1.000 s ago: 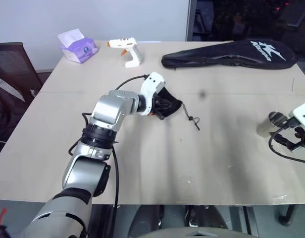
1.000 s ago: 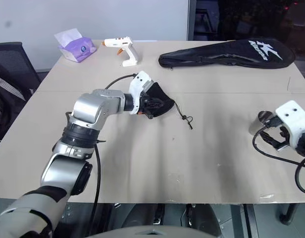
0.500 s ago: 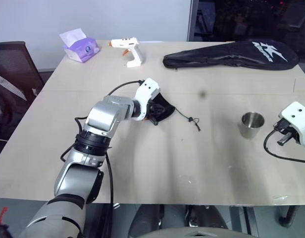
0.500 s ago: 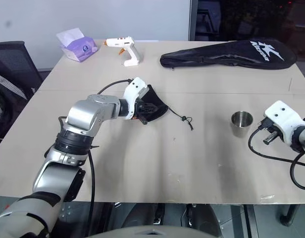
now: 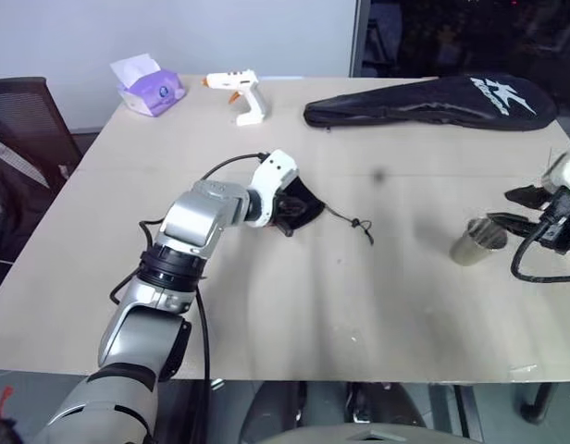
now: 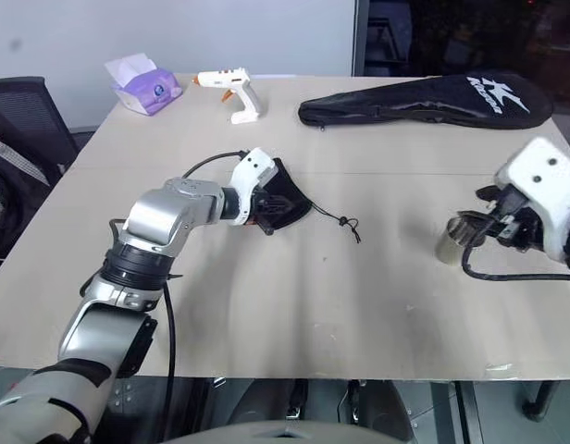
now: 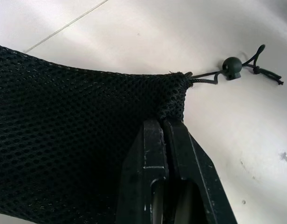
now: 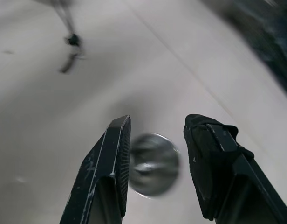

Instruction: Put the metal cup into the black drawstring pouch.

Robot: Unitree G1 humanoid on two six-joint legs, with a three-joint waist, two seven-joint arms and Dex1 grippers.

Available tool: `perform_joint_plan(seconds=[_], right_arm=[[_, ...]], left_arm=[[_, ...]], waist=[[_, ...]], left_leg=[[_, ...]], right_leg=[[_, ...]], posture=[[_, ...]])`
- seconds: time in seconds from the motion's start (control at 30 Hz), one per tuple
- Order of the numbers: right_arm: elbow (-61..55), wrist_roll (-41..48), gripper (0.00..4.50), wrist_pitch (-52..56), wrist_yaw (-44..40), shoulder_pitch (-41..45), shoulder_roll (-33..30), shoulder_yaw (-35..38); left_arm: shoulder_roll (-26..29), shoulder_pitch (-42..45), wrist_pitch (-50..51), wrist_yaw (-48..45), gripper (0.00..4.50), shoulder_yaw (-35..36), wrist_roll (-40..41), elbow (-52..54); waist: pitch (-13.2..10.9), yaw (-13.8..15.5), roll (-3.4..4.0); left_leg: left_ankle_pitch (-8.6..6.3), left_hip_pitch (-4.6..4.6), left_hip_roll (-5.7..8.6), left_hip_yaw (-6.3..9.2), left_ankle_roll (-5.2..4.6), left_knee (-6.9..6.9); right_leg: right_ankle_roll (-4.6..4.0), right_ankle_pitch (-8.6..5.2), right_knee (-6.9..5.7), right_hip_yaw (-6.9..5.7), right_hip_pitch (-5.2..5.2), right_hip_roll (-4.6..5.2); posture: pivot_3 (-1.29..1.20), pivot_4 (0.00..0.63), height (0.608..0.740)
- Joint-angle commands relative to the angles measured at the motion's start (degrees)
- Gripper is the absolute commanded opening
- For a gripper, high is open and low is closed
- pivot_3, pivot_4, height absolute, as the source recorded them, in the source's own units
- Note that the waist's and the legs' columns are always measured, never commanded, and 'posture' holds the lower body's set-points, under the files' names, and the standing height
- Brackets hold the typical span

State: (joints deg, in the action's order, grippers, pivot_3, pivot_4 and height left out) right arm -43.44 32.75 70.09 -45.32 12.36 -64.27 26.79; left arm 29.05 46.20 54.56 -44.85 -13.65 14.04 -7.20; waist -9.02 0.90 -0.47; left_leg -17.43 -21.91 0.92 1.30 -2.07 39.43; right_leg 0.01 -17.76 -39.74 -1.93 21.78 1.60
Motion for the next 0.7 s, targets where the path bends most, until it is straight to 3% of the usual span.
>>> perform_joint_plan(seconds=[0.03,0.4,0.63,0.7], right_arm=[[0.0,-1.1,1.94,0.4,3.8,-1.2,0.6,-6.0],[4.4,-4.5,1.94,-1.3,7.1,-6.9,1.1,-10.5],[10.0,-9.8,1.94,-7.5,10.4,-4.4,2.5,-18.8],[10.9,-10.7,1.11,-8.0,11.2,-3.5,3.2,-20.4]], left_arm=[[0.3,0.1,-0.8,-0.4,0.00,0.0,-0.3,2.3],[1.4,-2.6,0.0,-0.4,0.00,-0.6,-0.6,7.2],[2.1,-2.9,0.9,-0.8,0.00,-0.8,-0.3,8.7],[2.4,-3.1,0.9,-1.0,0.00,-1.0,-0.3,9.3]], waist=[[0.0,0.1,-0.01],[0.0,-0.1,-0.01],[0.0,-0.2,-0.01],[0.0,-0.2,-0.01]], left_leg=[[0.00,-0.01,0.00,0.00,0.00,0.00],[0.00,-0.01,0.02,-0.01,-0.01,-0.02],[0.00,0.00,0.02,-0.02,-0.01,-0.01],[0.00,0.01,0.02,-0.02,-0.01,-0.01]], right_leg=[[0.00,0.00,0.01,0.00,0.00,0.01],[0.00,0.00,-0.02,-0.02,0.02,0.05],[0.00,0.00,-0.03,-0.02,0.02,0.04],[0.00,0.00,-0.03,-0.02,0.02,0.04]], posture=[[0.00,0.150,0.740],[0.00,0.150,0.740],[0.00,0.150,0.740],[0.00,0.150,0.740]])
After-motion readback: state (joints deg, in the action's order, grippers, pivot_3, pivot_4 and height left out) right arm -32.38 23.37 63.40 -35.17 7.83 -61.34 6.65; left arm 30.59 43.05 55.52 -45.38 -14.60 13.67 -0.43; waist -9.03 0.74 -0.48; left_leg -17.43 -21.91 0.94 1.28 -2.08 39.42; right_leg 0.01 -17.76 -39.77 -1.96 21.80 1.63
